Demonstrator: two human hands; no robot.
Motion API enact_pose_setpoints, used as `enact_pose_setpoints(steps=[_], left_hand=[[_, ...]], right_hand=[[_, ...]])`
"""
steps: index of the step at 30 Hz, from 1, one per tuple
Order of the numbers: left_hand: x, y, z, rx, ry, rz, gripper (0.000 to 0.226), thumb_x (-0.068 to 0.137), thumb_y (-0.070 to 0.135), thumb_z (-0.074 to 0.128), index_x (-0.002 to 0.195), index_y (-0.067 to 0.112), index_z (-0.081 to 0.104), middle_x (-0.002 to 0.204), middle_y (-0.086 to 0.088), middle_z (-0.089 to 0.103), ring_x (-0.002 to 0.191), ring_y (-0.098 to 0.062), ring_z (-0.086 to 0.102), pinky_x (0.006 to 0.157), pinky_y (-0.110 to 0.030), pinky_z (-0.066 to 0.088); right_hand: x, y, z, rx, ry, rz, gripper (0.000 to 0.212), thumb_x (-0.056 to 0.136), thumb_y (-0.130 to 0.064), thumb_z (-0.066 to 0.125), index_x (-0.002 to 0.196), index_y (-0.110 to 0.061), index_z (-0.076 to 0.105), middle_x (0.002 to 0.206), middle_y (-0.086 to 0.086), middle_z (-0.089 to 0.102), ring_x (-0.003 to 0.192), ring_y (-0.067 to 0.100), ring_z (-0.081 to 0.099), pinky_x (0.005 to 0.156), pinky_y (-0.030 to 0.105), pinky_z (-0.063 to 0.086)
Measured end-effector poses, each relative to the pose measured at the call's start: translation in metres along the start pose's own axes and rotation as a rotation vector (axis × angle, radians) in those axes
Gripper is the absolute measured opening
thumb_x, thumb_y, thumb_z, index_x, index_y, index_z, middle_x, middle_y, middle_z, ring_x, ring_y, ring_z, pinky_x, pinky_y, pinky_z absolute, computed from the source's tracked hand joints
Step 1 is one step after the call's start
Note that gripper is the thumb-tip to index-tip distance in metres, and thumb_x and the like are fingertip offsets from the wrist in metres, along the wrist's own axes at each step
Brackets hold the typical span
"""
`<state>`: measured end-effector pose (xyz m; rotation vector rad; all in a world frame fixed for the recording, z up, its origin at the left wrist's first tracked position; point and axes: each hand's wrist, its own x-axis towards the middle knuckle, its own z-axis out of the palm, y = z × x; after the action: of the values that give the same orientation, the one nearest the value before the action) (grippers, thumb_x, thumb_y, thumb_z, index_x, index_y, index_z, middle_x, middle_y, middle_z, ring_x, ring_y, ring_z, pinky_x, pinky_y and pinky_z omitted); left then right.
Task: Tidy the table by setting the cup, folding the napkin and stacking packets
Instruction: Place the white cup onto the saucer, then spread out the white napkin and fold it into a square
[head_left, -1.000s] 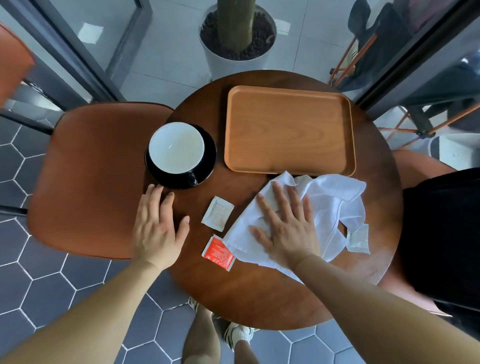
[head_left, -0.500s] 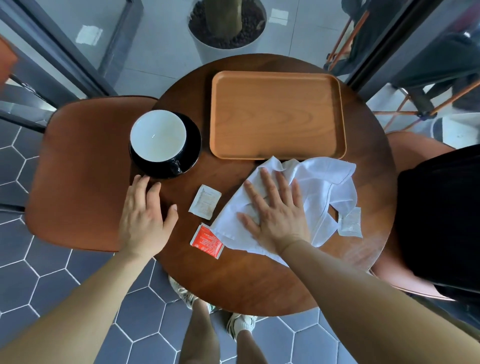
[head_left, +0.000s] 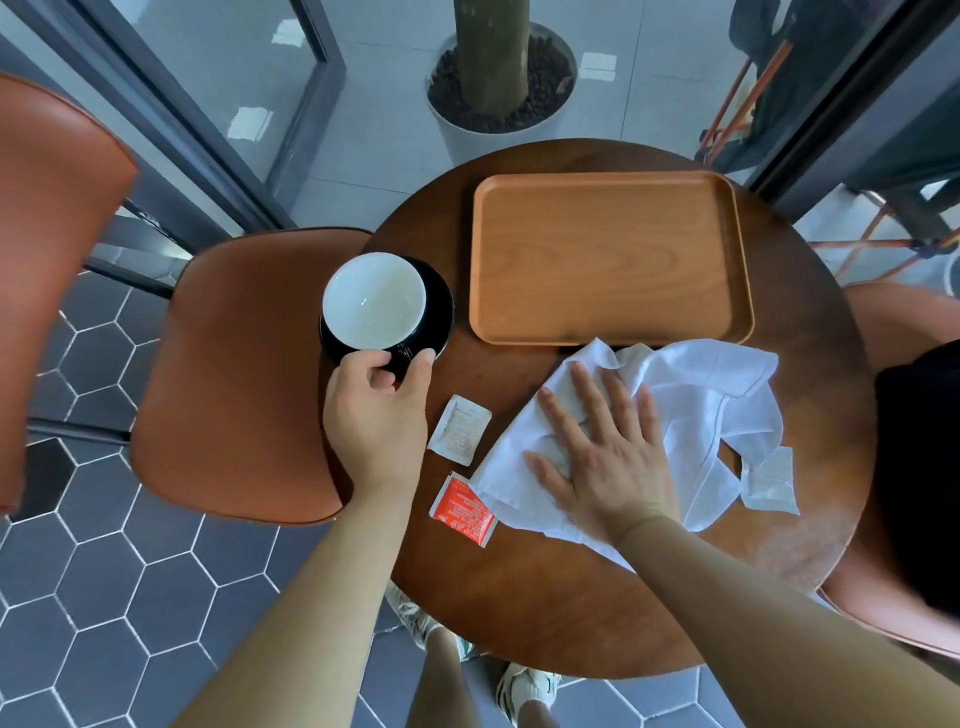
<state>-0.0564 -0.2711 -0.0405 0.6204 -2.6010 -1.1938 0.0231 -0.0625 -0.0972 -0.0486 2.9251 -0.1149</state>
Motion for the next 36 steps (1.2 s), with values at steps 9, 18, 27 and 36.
enact_pose_setpoints(steps=[9, 18, 27, 36], left_hand=[[-0.001, -0.004, 0.006, -0.011, 0.103, 0.052, 0.024, 0.088, 0.022, 0.076, 0.104, 0.005, 0.074, 0.098, -0.006, 0.075, 0.082, -0.015, 0.070, 0.069, -0.003, 0.041], [0.011, -0.016, -0.005, -0.017, 0.085, 0.115, 0.020, 0.087, 0.012, 0.075, 0.105, 0.003, 0.076, 0.093, -0.009, 0.077, 0.078, -0.017, 0.071, 0.071, -0.021, 0.051], [0.020, -0.028, -0.015, 0.015, 0.059, 0.250, 0.017, 0.085, 0.007, 0.075, 0.101, 0.002, 0.076, 0.087, -0.011, 0.075, 0.072, -0.019, 0.068, 0.067, -0.028, 0.053], [0.025, -0.036, -0.022, 0.043, 0.033, 0.268, 0.026, 0.084, 0.015, 0.079, 0.108, 0.005, 0.075, 0.094, -0.008, 0.076, 0.079, -0.021, 0.072, 0.073, -0.036, 0.060]], right_hand=[[0.000, 0.000, 0.000, 0.001, -0.002, 0.005, 0.072, 0.094, -0.075, 0.017, 0.157, -0.040, 0.020, 0.169, 0.001, 0.007, 0.154, 0.033, 0.007, 0.121, 0.060, 0.010], [0.000, 0.001, 0.001, -0.001, 0.002, 0.009, 0.072, 0.094, -0.075, 0.017, 0.157, -0.040, 0.019, 0.169, 0.000, 0.006, 0.154, 0.033, 0.009, 0.121, 0.060, 0.011], [0.000, 0.001, 0.002, -0.009, 0.001, 0.014, 0.072, 0.094, -0.075, 0.017, 0.156, -0.040, 0.020, 0.169, 0.000, 0.008, 0.153, 0.033, 0.011, 0.121, 0.059, 0.012], [0.000, -0.001, -0.002, -0.012, -0.011, 0.021, 0.073, 0.093, -0.075, 0.017, 0.157, -0.040, 0.018, 0.169, -0.001, 0.008, 0.154, 0.033, 0.009, 0.122, 0.057, 0.010]])
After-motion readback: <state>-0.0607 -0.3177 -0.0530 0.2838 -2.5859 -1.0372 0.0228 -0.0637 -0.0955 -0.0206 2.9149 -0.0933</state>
